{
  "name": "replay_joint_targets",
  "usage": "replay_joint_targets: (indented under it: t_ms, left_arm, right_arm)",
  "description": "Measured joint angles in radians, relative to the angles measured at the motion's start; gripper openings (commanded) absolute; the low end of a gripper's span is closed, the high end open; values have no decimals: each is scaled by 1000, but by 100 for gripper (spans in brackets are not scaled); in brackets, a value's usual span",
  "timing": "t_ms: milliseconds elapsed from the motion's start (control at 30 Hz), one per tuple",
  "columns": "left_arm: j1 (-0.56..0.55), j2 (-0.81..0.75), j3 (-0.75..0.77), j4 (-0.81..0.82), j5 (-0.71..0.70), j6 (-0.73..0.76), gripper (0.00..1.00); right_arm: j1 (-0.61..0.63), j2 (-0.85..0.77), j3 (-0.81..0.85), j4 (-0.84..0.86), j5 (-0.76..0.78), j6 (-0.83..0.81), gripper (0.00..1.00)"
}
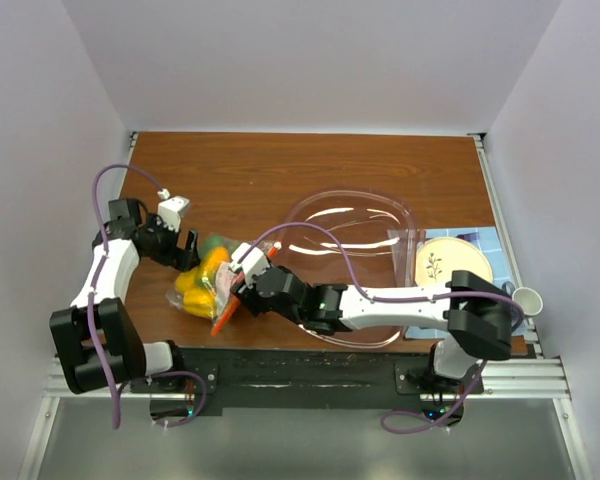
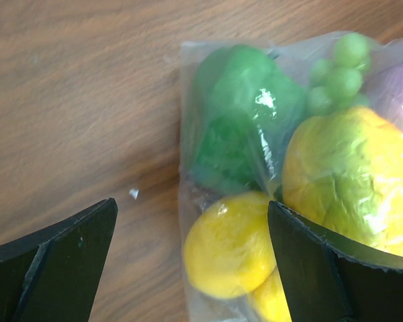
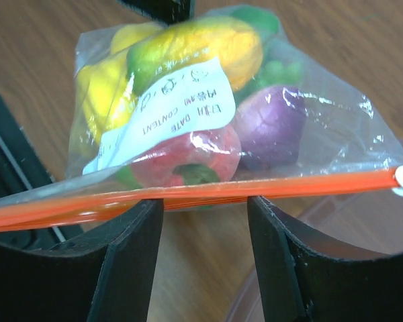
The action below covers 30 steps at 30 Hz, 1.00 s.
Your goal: Open the zip-top bag and remove the fake food
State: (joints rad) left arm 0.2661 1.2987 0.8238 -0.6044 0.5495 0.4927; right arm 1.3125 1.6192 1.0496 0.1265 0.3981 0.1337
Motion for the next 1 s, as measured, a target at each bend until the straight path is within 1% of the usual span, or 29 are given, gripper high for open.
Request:
replay_joint_targets:
  t_ms: [33, 67, 100, 300, 367, 400, 433, 500, 533, 600, 633, 667, 733, 867, 967, 1000]
  left_arm:
    - [-14, 1, -3, 12, -2, 0, 100]
    - [-31, 1, -4, 22, -4, 0, 100]
    - [-48, 1, -5, 34, -8, 0, 100]
    - [-145, 13, -35, 115, -56, 0, 100]
    - [-166, 32, -44, 134, -70, 0, 89]
    - [-173, 45, -47, 142, -73, 1, 83]
    - [-177, 53, -49, 146, -74, 2, 69]
    - [-177, 61, -49, 147, -74, 5, 55]
    - [-177, 61, -49, 143, -73, 15, 42]
    - [-177, 59, -49, 137, -70, 27, 30]
    - [-177, 56, -49, 131, -72, 37, 18]
    - [-175, 50, -49, 124, -74, 48, 12]
    - [-167, 27, -48, 103, -74, 72, 7]
    - [-105, -6, -24, 45, -68, 134, 6]
    - [-40, -7, 17, -13, -60, 184, 5]
    - [-26, -7, 27, -27, -60, 195, 5]
  right_arm:
    - [3, 13, 11, 1, 11, -6, 59]
    - [7, 29, 25, 0, 23, -17, 69]
    - [14, 44, 38, -3, 37, -26, 72]
    - [100, 115, 114, -28, 127, -100, 73]
    - [132, 123, 125, -45, 155, -120, 74]
    - [146, 123, 125, -53, 169, -128, 78]
    - [155, 122, 125, -56, 179, -131, 79]
    - [163, 123, 125, -61, 203, -138, 80]
    - [161, 126, 125, -62, 218, -142, 80]
    - [150, 143, 129, -62, 246, -146, 81]
    - [142, 163, 138, -61, 254, -148, 81]
    - [134, 188, 150, -60, 265, -150, 81]
    - [119, 246, 169, -59, 273, -153, 81]
    - [106, 359, 190, -58, 272, -169, 80]
    - [106, 409, 201, -56, 258, -179, 75]
    - [106, 418, 206, -54, 254, -181, 69]
